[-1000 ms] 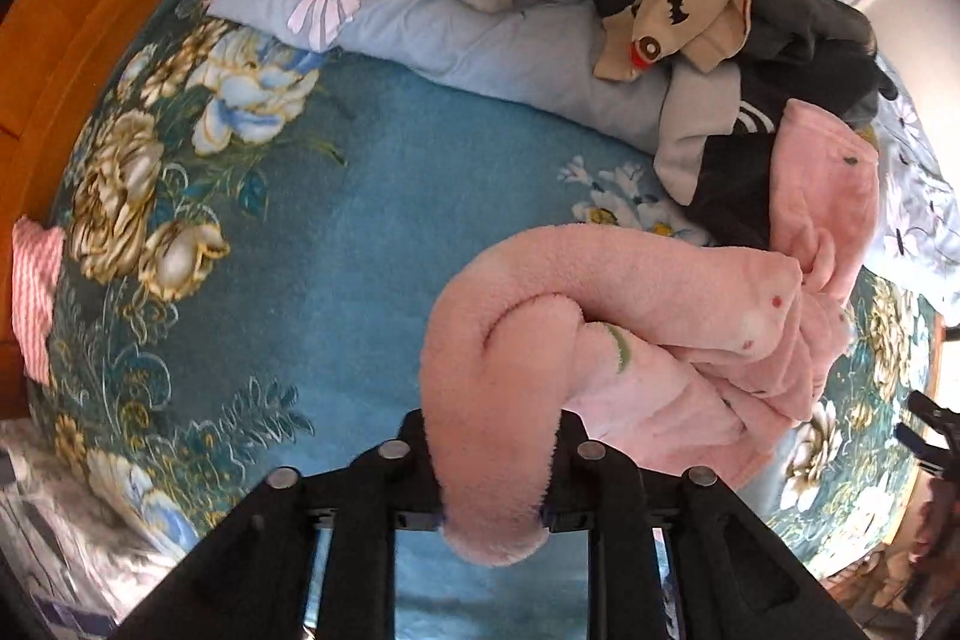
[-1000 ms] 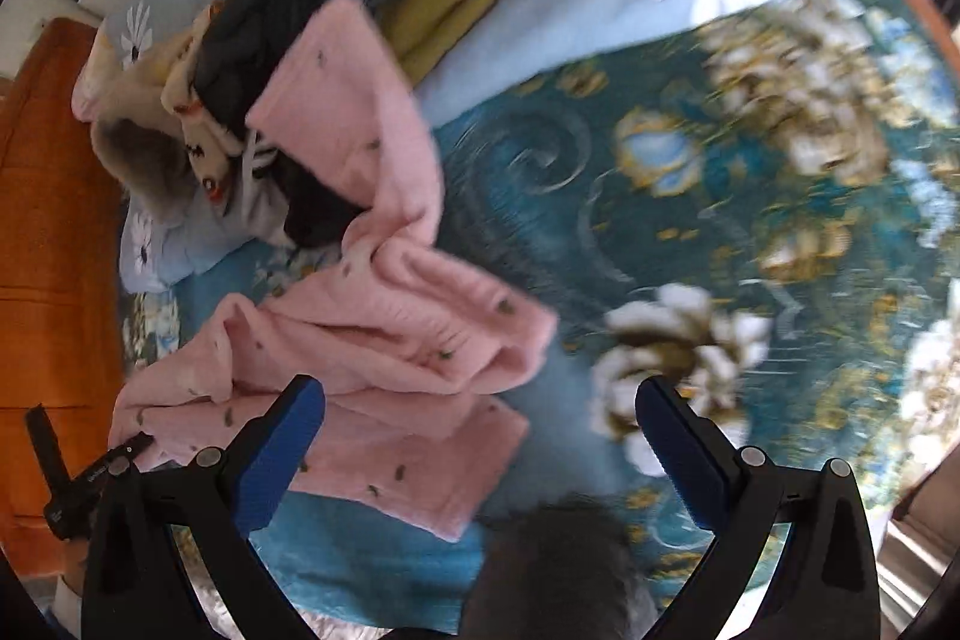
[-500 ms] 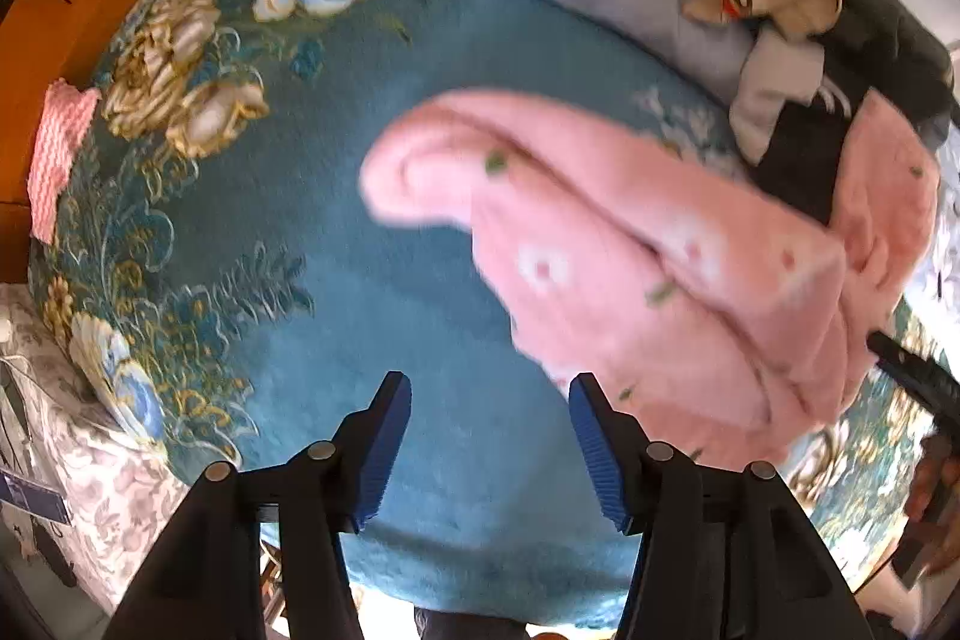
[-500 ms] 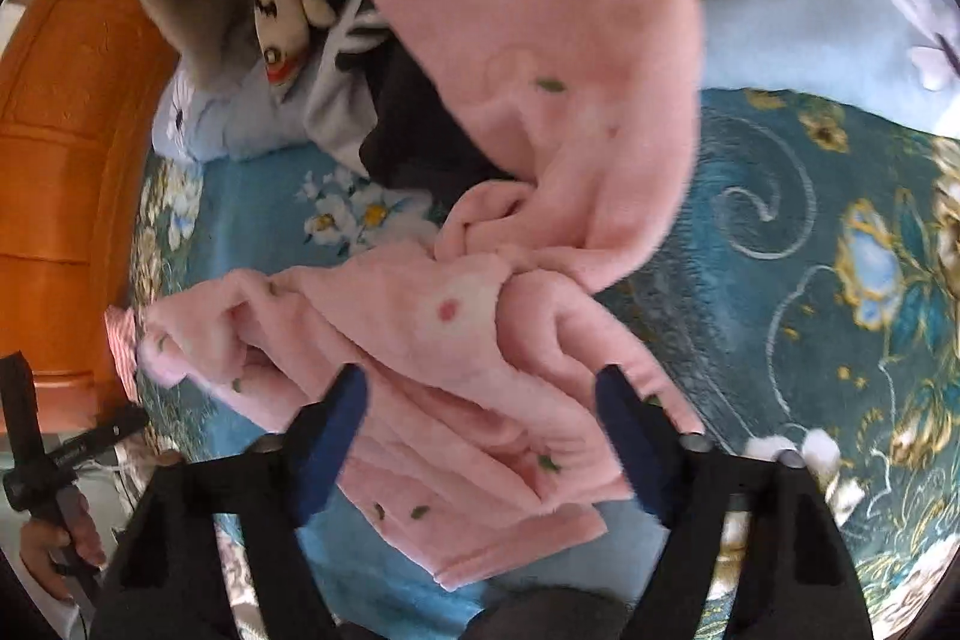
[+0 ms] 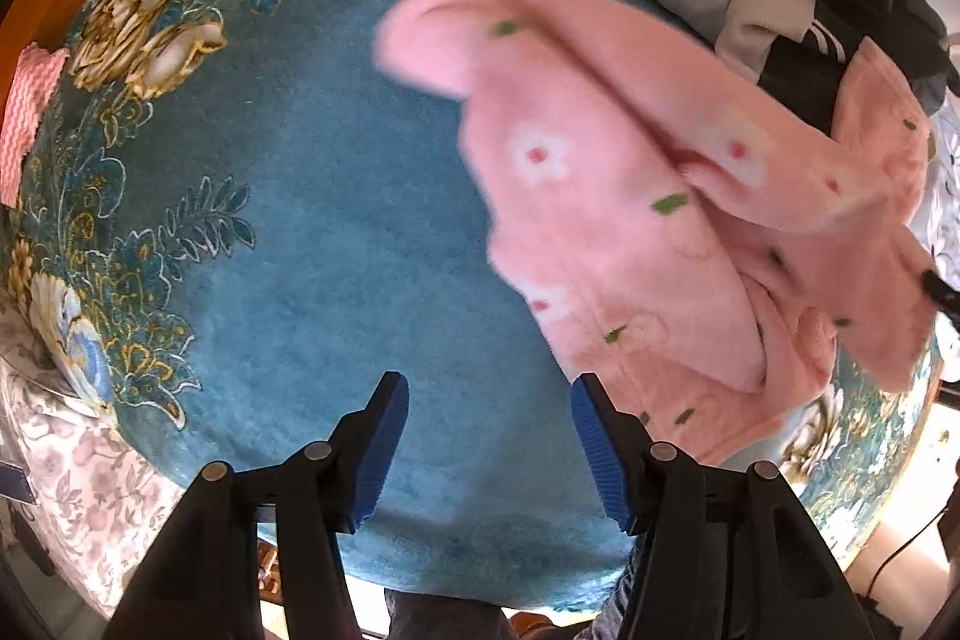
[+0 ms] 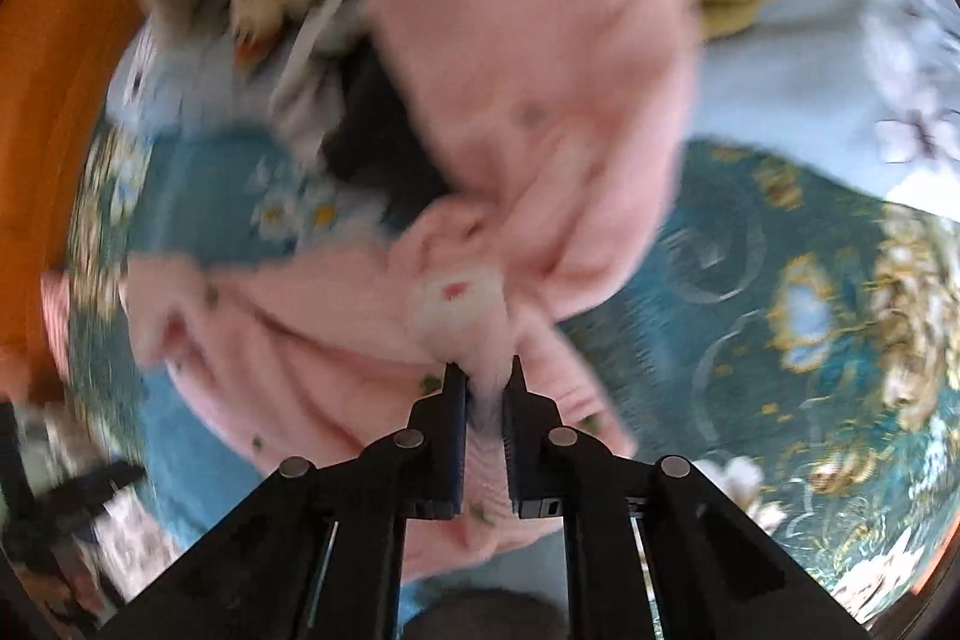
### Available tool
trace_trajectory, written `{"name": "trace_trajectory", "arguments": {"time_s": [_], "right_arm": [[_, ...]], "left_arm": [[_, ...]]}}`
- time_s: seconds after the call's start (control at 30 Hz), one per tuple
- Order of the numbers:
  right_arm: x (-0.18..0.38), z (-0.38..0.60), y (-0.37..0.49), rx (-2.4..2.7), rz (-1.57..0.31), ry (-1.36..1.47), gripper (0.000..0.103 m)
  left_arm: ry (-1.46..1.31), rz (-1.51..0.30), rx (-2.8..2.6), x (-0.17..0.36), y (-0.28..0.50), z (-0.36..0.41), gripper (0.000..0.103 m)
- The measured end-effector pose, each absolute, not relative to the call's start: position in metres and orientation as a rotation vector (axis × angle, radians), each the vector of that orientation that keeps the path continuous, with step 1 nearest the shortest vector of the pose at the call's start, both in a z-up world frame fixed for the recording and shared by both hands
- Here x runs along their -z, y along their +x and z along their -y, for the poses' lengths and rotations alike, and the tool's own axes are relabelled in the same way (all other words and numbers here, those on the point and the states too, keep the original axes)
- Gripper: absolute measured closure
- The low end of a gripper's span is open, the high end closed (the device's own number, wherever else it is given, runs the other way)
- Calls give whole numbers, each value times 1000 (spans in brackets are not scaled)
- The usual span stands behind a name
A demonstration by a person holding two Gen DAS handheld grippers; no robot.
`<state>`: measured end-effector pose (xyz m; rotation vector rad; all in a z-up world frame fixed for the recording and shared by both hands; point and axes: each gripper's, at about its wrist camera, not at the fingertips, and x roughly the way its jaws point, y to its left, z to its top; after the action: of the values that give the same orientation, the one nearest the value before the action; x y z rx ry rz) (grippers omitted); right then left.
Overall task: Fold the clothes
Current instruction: 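Grasp a pink garment edge with the right gripper while the left gripper holds another edge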
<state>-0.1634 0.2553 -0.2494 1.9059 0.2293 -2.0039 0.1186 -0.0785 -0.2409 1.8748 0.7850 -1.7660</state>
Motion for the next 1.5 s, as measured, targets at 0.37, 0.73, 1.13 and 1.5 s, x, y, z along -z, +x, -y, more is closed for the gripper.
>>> {"name": "trace_trajectory", "arguments": {"time_s": [0.37, 0.73, 1.13, 1.5], "right_arm": [[143, -387, -196, 2540, -176, 1841, 93], [92, -571, -170, 2931, -87, 2043, 93], [89, -649, -141, 2945, 153, 2186, 93], [25, -627, -129, 3073, 109, 1912, 99]], "left_arm": [[1917, -895, 1829, 259, 86, 46, 41], [2246, -693, 1805, 341, 37, -38, 36], [2174, -546, 1920, 315, 27, -24, 93], [1837, -414, 2216, 193, 13, 73, 95]]}}
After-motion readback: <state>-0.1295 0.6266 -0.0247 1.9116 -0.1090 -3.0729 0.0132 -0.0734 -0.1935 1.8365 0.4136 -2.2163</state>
